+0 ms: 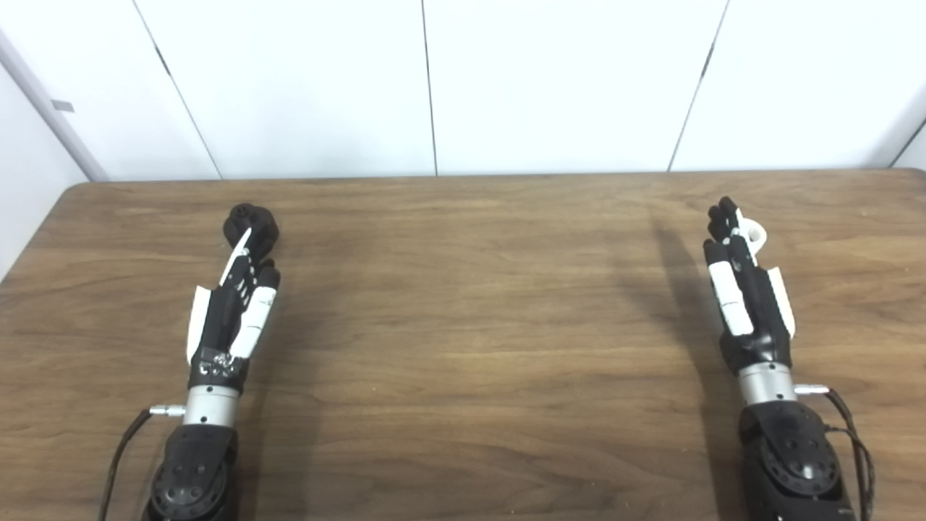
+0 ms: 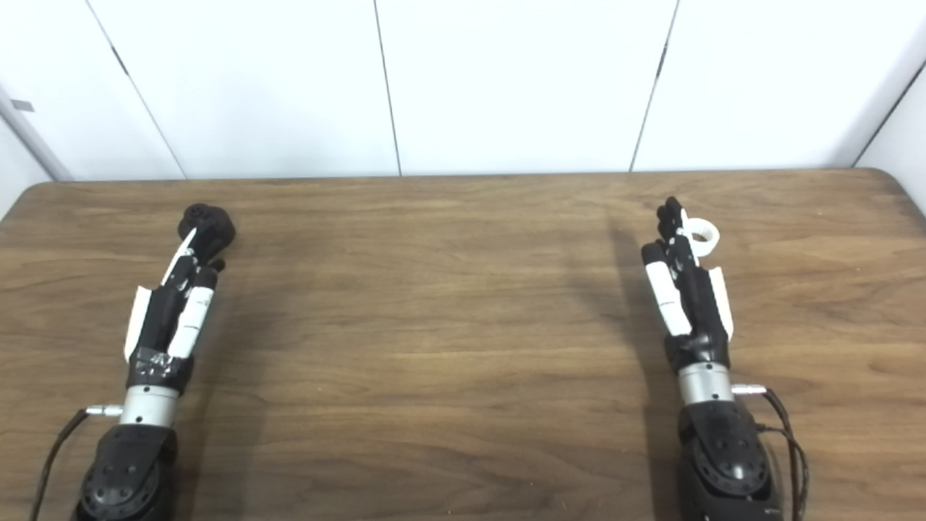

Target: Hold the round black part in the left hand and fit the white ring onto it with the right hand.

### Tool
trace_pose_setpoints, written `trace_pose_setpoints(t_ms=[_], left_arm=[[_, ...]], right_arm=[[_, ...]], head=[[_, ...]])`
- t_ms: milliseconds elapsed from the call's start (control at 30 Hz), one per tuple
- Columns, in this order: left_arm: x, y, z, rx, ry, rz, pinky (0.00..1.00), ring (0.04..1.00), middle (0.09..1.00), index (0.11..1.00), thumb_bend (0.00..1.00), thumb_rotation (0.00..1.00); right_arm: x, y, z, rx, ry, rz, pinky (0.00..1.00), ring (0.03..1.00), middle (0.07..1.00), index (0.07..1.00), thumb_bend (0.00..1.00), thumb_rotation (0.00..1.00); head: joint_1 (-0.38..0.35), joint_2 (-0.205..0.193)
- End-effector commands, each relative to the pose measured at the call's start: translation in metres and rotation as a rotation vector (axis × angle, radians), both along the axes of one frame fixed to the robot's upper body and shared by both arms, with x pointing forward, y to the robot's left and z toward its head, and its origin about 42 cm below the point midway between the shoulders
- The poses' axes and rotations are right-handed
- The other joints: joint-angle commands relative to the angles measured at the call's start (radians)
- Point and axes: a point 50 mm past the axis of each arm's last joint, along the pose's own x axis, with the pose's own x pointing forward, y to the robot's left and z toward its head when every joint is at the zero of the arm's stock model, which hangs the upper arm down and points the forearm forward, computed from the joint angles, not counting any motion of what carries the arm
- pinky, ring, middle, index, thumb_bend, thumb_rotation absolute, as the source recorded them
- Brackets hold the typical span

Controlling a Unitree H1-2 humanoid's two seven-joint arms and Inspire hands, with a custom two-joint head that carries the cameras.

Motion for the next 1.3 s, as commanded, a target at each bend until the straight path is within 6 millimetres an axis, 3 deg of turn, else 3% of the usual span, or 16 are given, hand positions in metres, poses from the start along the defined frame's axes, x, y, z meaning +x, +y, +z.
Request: trace_pose_setpoints(t_ms=[0, 400, 533, 667, 733, 800, 833, 900, 1067, 1267], left_arm=[[-0.02, -0.002, -0.039, -0.019, 0.116, 0.025, 0.91, 0.946, 0.957, 0.953, 0.67, 0.83], [-0.02, -0.006, -0.04, -0.021, 0.114, 0.028, 0.92, 0.953, 0.962, 0.959, 0.66, 0.83], [-0.02, -0.008, -0.042, -0.011, 0.113, 0.034, 0.92, 0.952, 0.964, 0.958, 0.67, 0.83], [-0.018, -0.009, -0.041, 0.034, 0.096, 0.055, 0.89, 0.942, 0.957, 0.95, 0.69, 0.83], [-0.017, -0.01, -0.04, 0.07, 0.076, 0.081, 0.85, 0.916, 0.933, 0.928, 0.69, 0.77], [-0.016, -0.011, -0.037, 0.12, 0.064, 0.1, 0.83, 0.898, 0.919, 0.913, 0.69, 0.64], [-0.016, -0.011, -0.036, 0.15, 0.055, 0.111, 0.81, 0.885, 0.908, 0.911, 0.75, 0.53], [-0.015, -0.012, -0.036, 0.209, 0.031, 0.142, 0.78, 0.866, 0.89, 0.899, 0.81, 0.46], [-0.009, -0.014, -0.032, 0.307, -0.046, 0.193, 0.78, 0.842, 0.86, 0.867, 0.89, 0.36], [0.002, -0.008, -0.024, 0.442, -0.127, 0.256, 0.76, 0.82, 0.834, 0.822, 0.94, 0.31]], right_arm=[[-0.011, 0.0, -0.023, 0.013, 0.056, -0.004, 1.0, 1.0, 0.983, 0.996, 0.51, 0.83], [-0.009, -0.005, -0.029, 0.001, 0.05, -0.003, 0.98, 1.0, 0.976, 0.991, 0.49, 0.81], [-0.009, -0.008, -0.034, -0.011, 0.046, -0.008, 0.95, 0.981, 0.961, 0.979, 0.49, 0.82], [-0.01, -0.01, -0.034, -0.016, 0.053, -0.002, 0.97, 0.994, 0.971, 0.988, 0.48, 0.83], [-0.01, -0.011, -0.036, -0.019, 0.053, 0.0, 0.98, 0.996, 0.971, 0.987, 0.49, 0.84], [-0.01, -0.011, -0.037, -0.014, 0.056, 0.002, 0.97, 0.996, 0.969, 0.984, 0.51, 0.83], [-0.01, -0.01, -0.038, -0.012, 0.057, 0.002, 0.97, 0.993, 0.963, 0.978, 0.5, 0.83], [-0.01, -0.011, -0.04, -0.013, 0.062, 0.002, 0.97, 0.993, 0.96, 0.975, 0.51, 0.82], [-0.011, -0.014, -0.045, -0.003, 0.07, -0.003, 0.99, 0.988, 0.957, 0.967, 0.49, 0.8], [-0.01, -0.017, -0.049, -0.012, 0.08, 0.002, 0.96, 0.991, 0.965, 0.974, 0.49, 0.82]], head=[[0.002, -0.001], [0.026, -0.022], [0.054, -0.043], [0.078, -0.062], [0.091, -0.068], [0.098, -0.076], [0.103, -0.087], [0.115, -0.097], [0.151, -0.124], [0.185, -0.157]])
